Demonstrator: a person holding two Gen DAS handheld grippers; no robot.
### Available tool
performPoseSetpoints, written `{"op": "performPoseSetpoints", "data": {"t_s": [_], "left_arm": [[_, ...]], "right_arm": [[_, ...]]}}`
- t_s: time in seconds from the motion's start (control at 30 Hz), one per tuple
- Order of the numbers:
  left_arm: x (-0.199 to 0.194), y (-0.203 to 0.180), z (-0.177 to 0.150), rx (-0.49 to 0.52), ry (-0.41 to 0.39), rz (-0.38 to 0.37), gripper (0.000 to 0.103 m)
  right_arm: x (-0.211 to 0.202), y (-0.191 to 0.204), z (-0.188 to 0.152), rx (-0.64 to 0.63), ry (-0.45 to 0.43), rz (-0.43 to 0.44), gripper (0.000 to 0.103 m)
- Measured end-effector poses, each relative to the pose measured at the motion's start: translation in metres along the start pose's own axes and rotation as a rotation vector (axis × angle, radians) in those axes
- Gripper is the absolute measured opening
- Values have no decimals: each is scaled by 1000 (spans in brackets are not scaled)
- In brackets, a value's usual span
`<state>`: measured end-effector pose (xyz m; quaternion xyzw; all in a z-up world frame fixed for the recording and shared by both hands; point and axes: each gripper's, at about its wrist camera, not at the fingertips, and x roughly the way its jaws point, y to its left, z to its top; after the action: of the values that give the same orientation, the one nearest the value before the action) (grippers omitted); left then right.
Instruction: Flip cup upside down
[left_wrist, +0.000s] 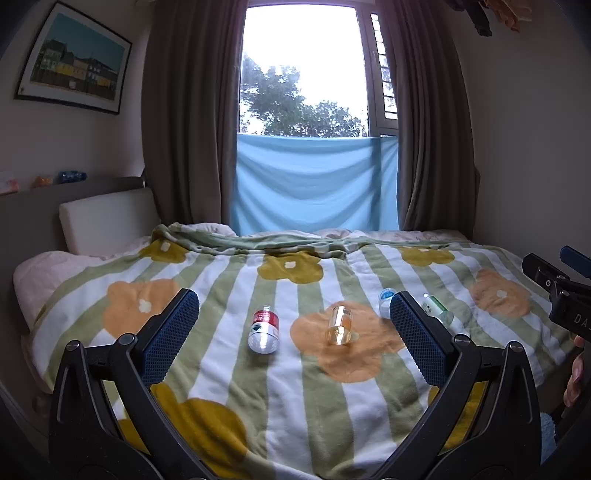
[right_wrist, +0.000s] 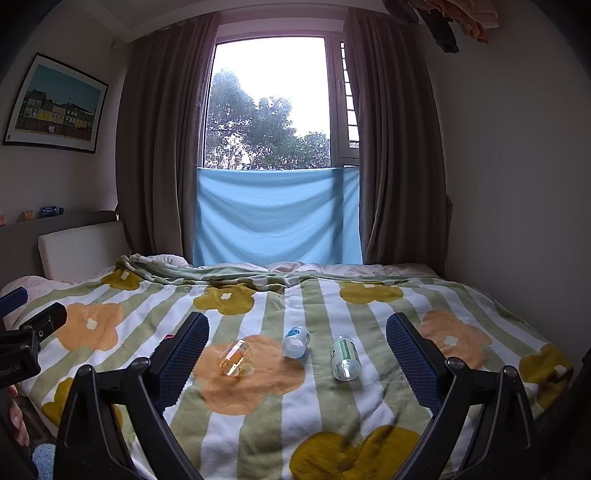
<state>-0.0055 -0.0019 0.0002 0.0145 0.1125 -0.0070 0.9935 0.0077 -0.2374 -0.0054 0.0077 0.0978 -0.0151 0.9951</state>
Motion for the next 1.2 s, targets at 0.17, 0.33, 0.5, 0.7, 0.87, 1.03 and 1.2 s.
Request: {"op": "performPoseSetpoints", "data": {"t_s": [0.17, 0.33, 0.5, 0.7, 0.87, 1.03, 1.2], "left_arm": [[1, -2, -1, -1, 5, -2, 103], [2, -3, -1, 1, 2, 9, 103], [3, -2, 1, -2, -1, 14, 103], [2, -1, 2, -6, 4, 11, 103], [2, -1, 3, -12, 4, 15, 103], [1, 1, 4, -15, 0, 12, 103], [0, 2, 4, -17, 0, 11, 103]], "right_arm": [[2, 0, -1, -3, 4, 0, 96], [3, 0, -2, -3, 5, 0, 96], [3, 1, -1, -3, 4, -3, 96], [4, 0, -2, -2, 5, -5, 96], [4, 0, -2, -2, 5, -5, 96], [4, 0, -2, -2, 6, -5, 96], [3, 0, -2, -2, 5, -5, 96]]}}
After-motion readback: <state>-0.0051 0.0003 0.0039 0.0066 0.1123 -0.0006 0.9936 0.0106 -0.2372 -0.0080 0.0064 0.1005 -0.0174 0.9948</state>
